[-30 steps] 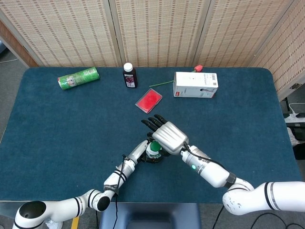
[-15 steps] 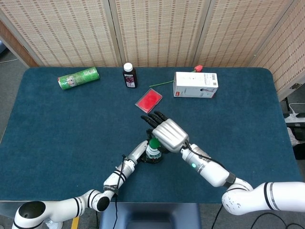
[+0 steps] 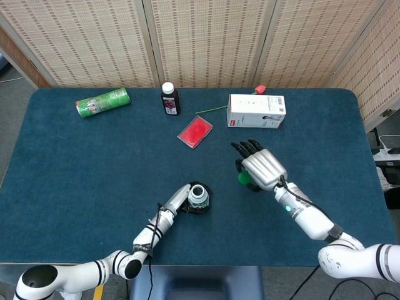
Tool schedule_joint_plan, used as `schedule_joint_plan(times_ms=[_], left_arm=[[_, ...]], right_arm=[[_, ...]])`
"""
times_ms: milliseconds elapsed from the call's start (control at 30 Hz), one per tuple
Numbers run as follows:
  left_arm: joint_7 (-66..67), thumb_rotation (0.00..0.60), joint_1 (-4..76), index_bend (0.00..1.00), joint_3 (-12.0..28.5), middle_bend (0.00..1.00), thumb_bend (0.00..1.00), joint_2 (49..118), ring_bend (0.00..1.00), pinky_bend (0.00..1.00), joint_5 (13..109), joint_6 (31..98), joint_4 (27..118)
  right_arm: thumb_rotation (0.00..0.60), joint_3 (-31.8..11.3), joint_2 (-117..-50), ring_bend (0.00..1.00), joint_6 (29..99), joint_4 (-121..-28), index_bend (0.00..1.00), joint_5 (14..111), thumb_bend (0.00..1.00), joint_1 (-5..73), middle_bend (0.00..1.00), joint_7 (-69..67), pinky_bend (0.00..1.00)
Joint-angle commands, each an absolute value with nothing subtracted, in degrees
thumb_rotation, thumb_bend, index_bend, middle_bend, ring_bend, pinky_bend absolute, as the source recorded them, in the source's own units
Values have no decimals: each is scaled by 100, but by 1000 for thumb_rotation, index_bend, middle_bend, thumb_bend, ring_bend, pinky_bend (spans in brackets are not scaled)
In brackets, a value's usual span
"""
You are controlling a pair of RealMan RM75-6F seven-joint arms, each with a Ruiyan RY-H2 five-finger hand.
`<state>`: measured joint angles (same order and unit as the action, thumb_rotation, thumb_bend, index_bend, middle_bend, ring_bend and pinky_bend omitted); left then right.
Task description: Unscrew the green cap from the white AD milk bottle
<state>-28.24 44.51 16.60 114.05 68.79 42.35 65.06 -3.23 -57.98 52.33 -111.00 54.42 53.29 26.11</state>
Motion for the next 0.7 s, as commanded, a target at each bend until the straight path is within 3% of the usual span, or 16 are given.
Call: schedule_joint_plan(times_ms=[33,233,467,700], left_arm=[[-2907,600,4430,260,1609,360,671,11462,129,13,6917,4224,6438],[-2963,600,4477,9,1552,146,523,11442,13,0,6922,4010,6409],[-2876,600,4493,0,1589,2,426,11381,0,0,6867,3980,6516],[-2847,600,4423,0,1628,0,370,11271,0,0,6837,4090,6673]], right_arm=[[600,-254,-5548,0,5037,-11068,435,5705,166,5132,0,2220,0],[600,-311,-5299,0,4774,-11142,272,5924,165,5107,0,2003,0],[600,-344,-5183,0,4593,-11219,167,5855,165,5141,0,2047,0],[600,-406,-5117,0,4609,-11287,105,5846,165,5090,0,2014,0]])
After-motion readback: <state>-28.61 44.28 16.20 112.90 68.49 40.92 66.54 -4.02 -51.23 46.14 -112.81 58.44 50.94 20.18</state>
